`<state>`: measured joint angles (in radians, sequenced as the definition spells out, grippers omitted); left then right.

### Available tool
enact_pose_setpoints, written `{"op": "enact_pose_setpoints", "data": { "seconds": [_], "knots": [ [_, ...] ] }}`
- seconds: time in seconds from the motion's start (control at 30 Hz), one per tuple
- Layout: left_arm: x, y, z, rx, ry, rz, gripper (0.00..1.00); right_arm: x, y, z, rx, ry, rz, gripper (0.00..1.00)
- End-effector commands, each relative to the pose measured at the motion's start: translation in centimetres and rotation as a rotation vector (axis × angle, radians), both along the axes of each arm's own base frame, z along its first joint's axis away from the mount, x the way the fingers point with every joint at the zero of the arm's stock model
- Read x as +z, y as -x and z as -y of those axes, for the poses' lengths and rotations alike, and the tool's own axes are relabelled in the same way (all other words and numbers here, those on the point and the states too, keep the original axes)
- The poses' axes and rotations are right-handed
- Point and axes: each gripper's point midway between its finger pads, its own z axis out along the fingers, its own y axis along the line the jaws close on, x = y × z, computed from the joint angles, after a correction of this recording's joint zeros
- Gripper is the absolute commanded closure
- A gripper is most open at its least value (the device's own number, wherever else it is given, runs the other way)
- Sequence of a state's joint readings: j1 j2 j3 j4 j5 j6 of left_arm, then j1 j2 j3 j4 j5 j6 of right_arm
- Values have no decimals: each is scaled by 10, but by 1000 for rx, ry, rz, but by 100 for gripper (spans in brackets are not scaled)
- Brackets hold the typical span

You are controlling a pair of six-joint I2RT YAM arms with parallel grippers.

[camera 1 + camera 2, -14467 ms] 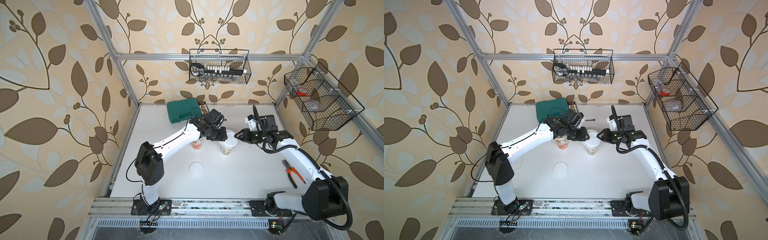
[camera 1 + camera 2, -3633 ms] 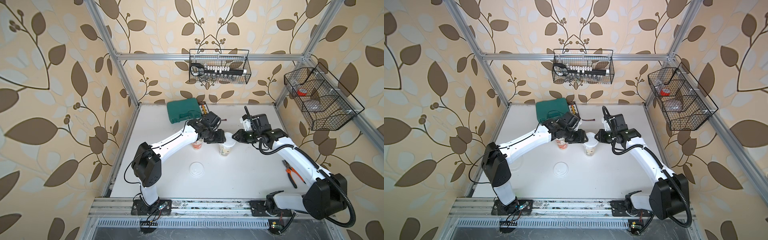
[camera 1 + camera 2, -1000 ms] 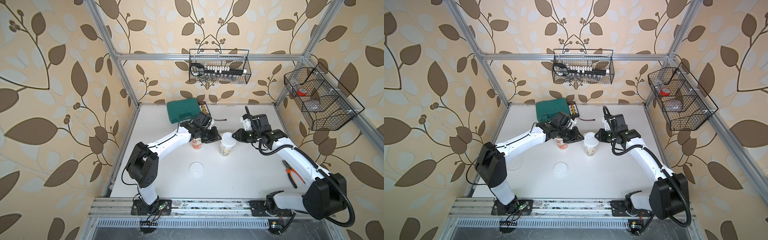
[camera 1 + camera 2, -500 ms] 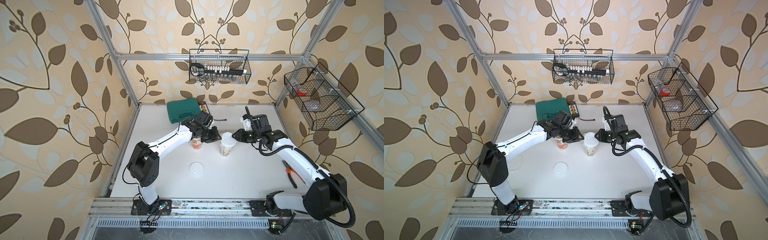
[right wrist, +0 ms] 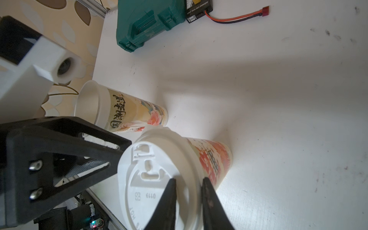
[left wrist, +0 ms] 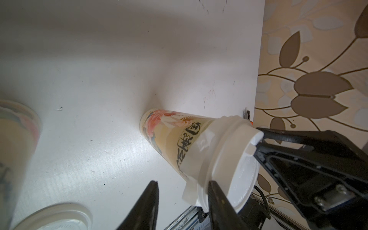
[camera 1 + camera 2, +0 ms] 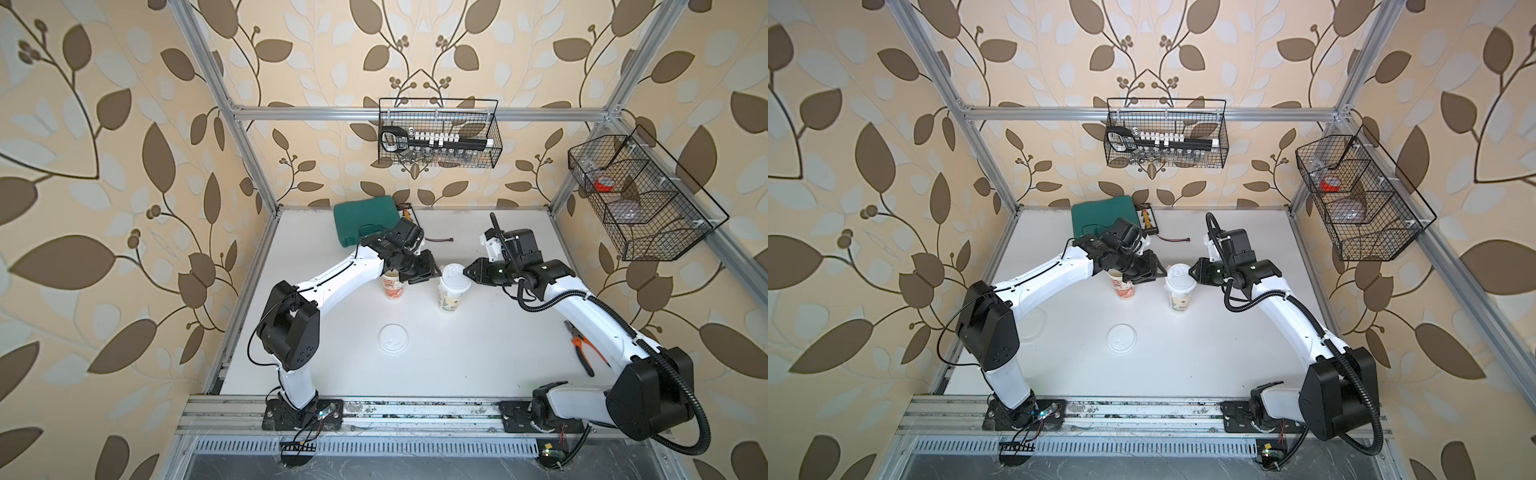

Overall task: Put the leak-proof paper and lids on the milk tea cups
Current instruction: Secure the cup lid on the cup.

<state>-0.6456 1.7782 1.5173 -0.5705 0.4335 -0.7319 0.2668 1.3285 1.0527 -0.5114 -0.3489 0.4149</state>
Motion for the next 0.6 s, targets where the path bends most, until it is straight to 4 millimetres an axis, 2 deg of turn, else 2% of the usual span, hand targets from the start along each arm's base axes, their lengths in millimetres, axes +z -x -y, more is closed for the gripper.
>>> {"op": "enact_pose_setpoints", "data": {
  "seconds": [0.0, 0.37, 0.57],
  "knots": [
    [13, -12, 4, 2, 37, 26, 57, -36, 24, 6, 8, 55, -132, 78],
    [17, -20, 3, 11, 58, 39, 56, -36, 25, 5, 15, 53, -123, 78],
    [11, -21, 9, -6, 68, 26, 57, -37, 25, 5, 15, 52, -123, 78]
  ]
}}
